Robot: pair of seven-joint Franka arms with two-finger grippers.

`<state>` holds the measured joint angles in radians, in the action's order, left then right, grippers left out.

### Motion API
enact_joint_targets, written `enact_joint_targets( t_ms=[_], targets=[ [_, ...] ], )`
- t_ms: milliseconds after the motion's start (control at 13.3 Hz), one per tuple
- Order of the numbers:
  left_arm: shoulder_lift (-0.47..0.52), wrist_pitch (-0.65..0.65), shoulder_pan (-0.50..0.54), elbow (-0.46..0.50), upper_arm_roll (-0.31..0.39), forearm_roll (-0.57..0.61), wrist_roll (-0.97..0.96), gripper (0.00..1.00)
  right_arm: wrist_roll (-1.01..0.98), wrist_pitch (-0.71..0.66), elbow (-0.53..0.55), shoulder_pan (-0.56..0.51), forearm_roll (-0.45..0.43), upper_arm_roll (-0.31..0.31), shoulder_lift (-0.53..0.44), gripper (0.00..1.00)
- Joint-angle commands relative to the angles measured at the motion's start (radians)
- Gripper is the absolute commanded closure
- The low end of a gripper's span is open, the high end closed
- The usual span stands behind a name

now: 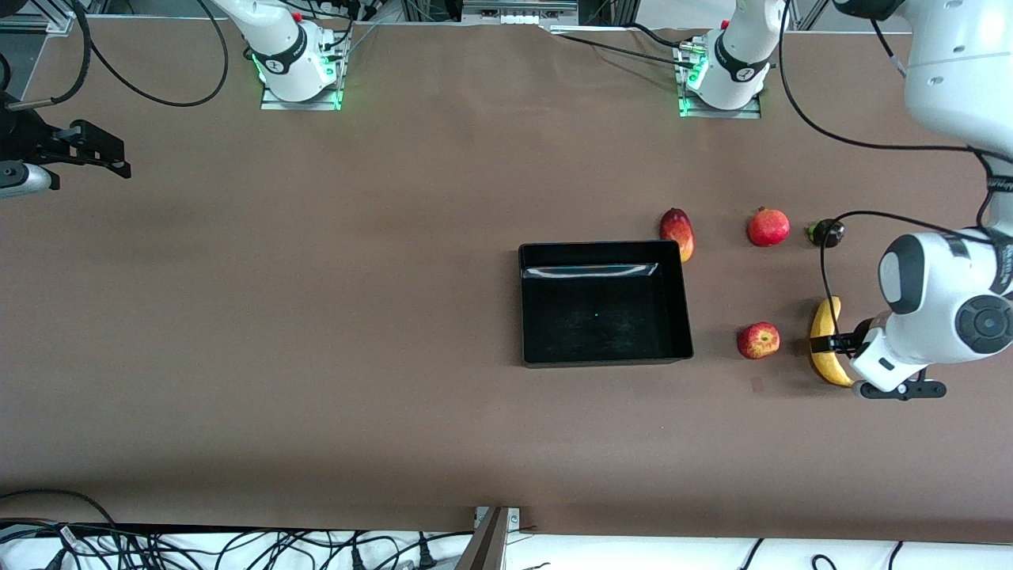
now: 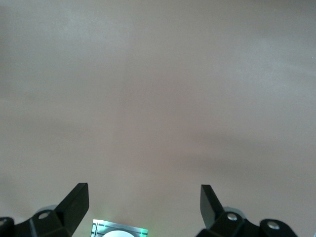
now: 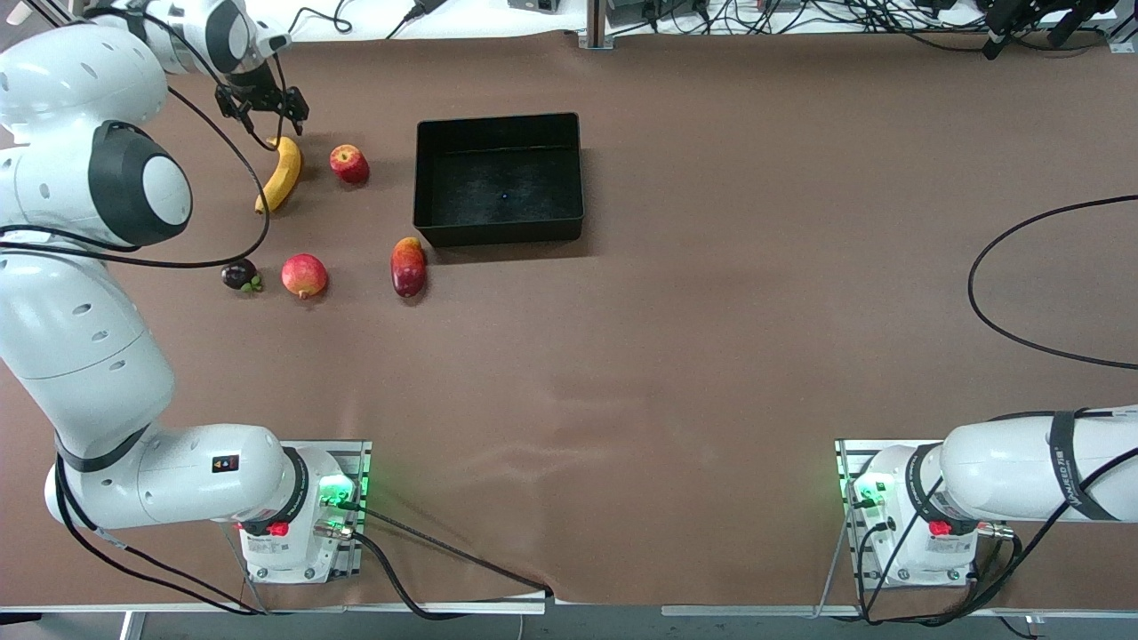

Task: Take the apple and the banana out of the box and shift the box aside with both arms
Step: 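Lower the banana onto the table and open the left gripper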

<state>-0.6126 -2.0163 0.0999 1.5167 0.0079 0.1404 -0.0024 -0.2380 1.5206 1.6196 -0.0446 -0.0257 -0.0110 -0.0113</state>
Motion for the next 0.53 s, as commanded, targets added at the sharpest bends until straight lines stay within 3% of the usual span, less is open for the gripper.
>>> enact_joint_targets(
  t_ms=[0,150,450],
  targets=[
    [0.178,0.034,-0.045,0.127,0.014,-0.002,-0.010,0.00,0.005,-0.014,-0.007,-0.006,0.023,-0.006,-0.006,0.00],
    [0.290,0.057,-0.084,0.189,0.020,-0.057,-0.011,0.00,0.005,-0.014,-0.007,-0.006,0.023,-0.004,-0.006,0.00],
    [0.465,0.191,-0.176,0.191,0.098,-0.159,-0.011,0.00,0.005,-0.014,-0.007,-0.006,0.021,-0.006,-0.007,0.00]
  ],
)
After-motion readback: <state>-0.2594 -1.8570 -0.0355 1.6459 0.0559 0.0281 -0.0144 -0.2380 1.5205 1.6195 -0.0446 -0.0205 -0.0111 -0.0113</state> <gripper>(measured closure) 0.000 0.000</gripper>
